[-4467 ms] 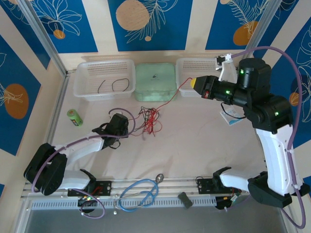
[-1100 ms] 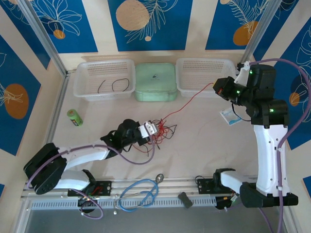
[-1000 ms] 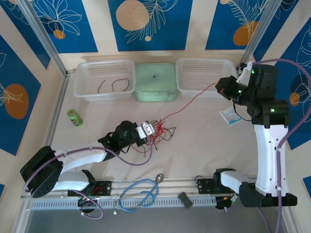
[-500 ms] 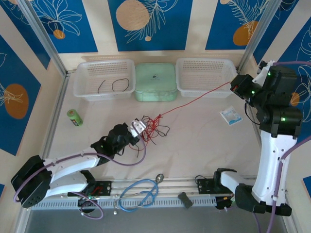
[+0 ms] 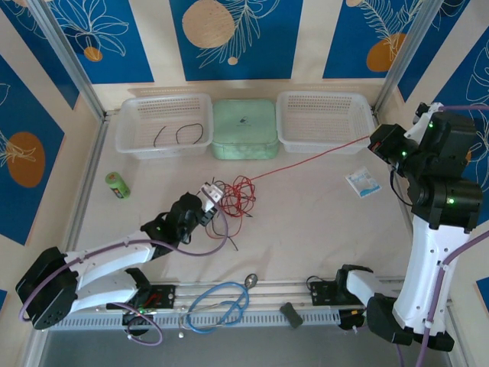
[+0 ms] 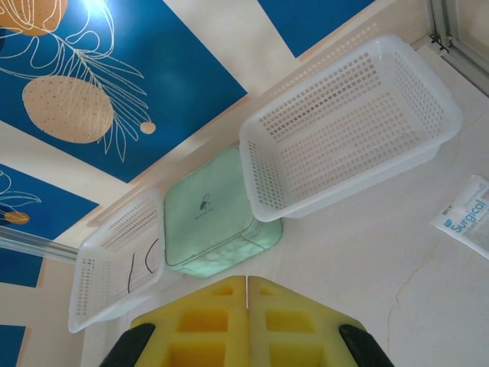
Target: Untangle the cables
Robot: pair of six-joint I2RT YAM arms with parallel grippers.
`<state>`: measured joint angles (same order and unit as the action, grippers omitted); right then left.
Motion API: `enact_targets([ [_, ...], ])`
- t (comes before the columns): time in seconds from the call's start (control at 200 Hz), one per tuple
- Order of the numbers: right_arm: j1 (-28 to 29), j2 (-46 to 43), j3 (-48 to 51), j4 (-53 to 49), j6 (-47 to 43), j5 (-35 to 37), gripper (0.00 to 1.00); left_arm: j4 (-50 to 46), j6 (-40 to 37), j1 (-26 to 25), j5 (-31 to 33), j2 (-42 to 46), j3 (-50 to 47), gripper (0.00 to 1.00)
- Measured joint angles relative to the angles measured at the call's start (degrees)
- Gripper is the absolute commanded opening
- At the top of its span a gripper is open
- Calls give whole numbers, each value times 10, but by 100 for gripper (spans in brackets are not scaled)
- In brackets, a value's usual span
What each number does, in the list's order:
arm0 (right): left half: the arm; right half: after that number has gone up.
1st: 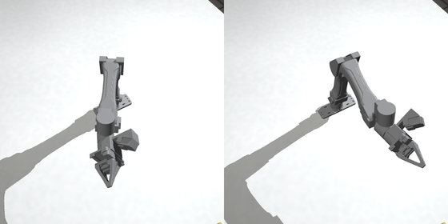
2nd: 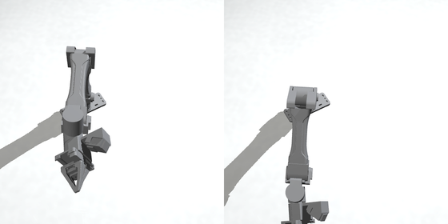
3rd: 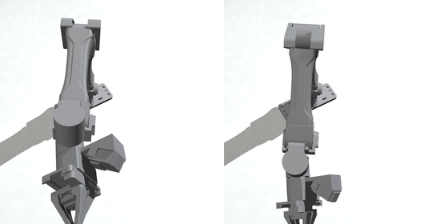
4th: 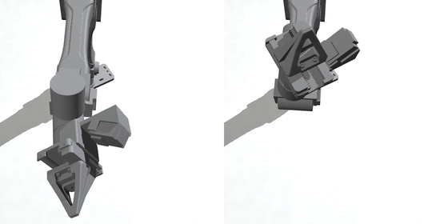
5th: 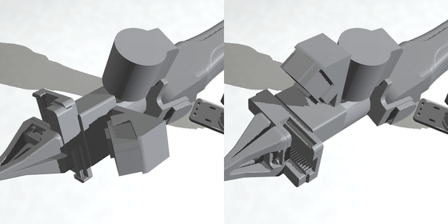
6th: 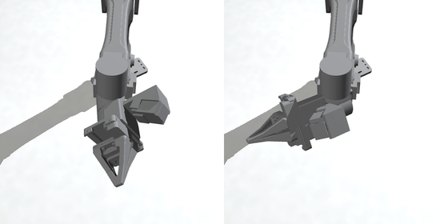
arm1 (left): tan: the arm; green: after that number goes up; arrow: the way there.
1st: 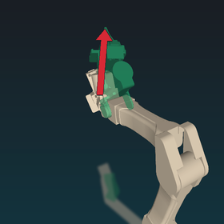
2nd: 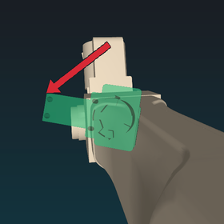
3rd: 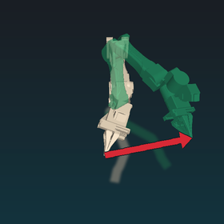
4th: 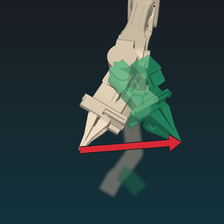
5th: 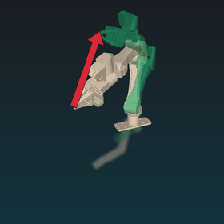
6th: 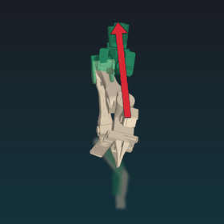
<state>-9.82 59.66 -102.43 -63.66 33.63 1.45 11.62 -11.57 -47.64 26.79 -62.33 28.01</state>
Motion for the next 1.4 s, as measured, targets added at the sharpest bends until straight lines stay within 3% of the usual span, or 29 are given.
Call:
enact_targets([
  [0.215,-10,-14,-6,14,-9,53,0,-65,10,29,34,4,2,0],
  [0.295,-11,-17,-7,17,-11,59,0,-78,11,30,33,16,2,10],
  [0.385,-11,-20,-7,20,-11,56,0,-82,12,30,25,35,2,12],
  [0.67,10,-21,66,54,12,-51,0,-98,18,31,-19,44,13,2],
  [0.785,108,-14,131,74,30,-67,4,-100,22,31,-30,41,18,2],
  [0.935,304,43,201,109,56,-44,23,-103,24,31,-39,40,19,1],
  [1.045,415,108,246,150,85,-30,37,-105,27,31,-43,40,20,1],
  [1.216,513,205,282,204,128,-21,53,-108,28,31,-45,40,25,0],
  [1.401,553,254,282,245,160,-18,54,-108,34,31,-48,42,28,0],
])
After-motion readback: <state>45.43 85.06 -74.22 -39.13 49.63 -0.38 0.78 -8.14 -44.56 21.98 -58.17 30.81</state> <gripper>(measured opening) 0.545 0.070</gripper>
